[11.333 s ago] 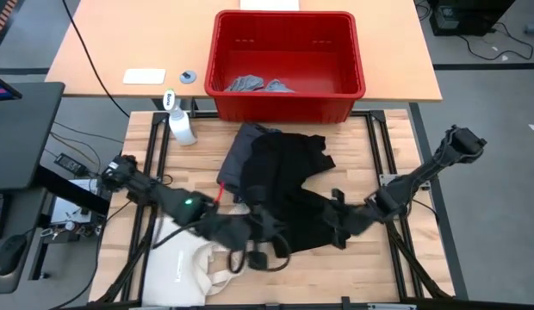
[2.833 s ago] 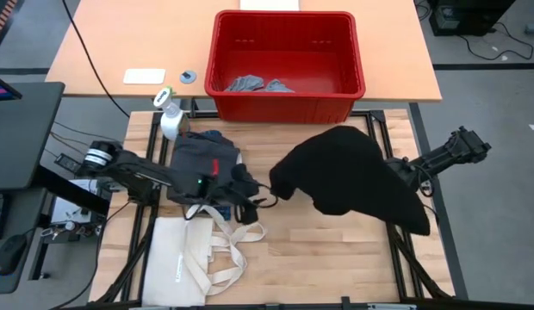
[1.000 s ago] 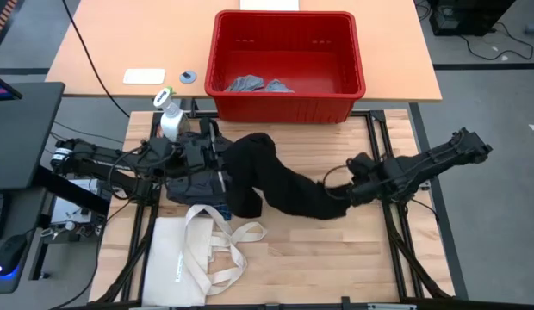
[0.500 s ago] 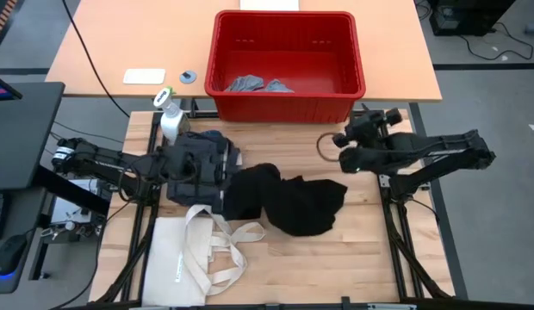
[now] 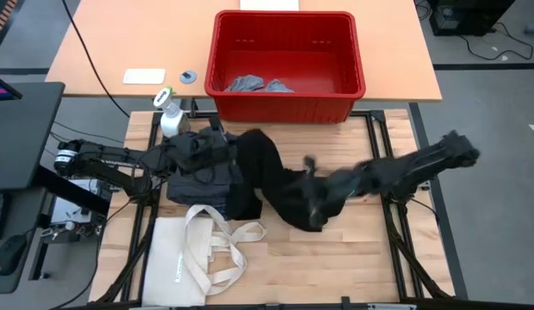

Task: Fold Laundry from Bin
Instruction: Fold the black shirt

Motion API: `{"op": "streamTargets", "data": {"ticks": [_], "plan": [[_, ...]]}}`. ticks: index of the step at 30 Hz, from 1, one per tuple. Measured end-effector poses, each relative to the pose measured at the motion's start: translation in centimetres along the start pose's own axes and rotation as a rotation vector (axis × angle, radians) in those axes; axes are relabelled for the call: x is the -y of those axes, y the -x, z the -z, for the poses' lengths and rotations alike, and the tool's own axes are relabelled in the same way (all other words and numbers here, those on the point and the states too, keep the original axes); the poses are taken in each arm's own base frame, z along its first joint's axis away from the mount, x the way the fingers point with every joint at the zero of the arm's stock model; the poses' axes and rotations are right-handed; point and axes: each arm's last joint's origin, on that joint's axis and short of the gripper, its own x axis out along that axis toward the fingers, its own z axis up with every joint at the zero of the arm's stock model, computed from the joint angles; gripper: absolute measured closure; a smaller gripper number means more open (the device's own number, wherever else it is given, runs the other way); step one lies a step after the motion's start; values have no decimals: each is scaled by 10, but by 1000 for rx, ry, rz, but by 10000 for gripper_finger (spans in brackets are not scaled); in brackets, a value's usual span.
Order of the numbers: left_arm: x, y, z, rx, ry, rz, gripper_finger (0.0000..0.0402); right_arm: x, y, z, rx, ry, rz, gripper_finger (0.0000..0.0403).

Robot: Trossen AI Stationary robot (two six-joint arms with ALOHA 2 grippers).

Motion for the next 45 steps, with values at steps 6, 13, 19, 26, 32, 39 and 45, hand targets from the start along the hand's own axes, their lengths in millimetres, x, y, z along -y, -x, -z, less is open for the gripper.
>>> {"op": "streamTargets", "data": {"ticks": [6,13,19,26,32,39,45], "plan": [[-12,-5,-4,65,188,-126,388,-24,-74,25,-68,104,244,249],[-15,-5,-7,95,245,-177,388,-25,-122,36,32,38,297,202],[-14,-5,-6,88,240,-176,388,-23,-153,58,26,-100,428,110],[-15,-5,-7,94,236,-177,388,-34,-192,87,114,-157,705,52],[-14,-5,-6,88,239,-176,388,-19,-216,113,104,-161,835,115],[-15,-4,-8,102,190,-191,388,-3,-218,119,31,-96,813,371],[-22,10,-15,37,93,-215,388,-31,-183,101,-114,-53,525,390]]}}
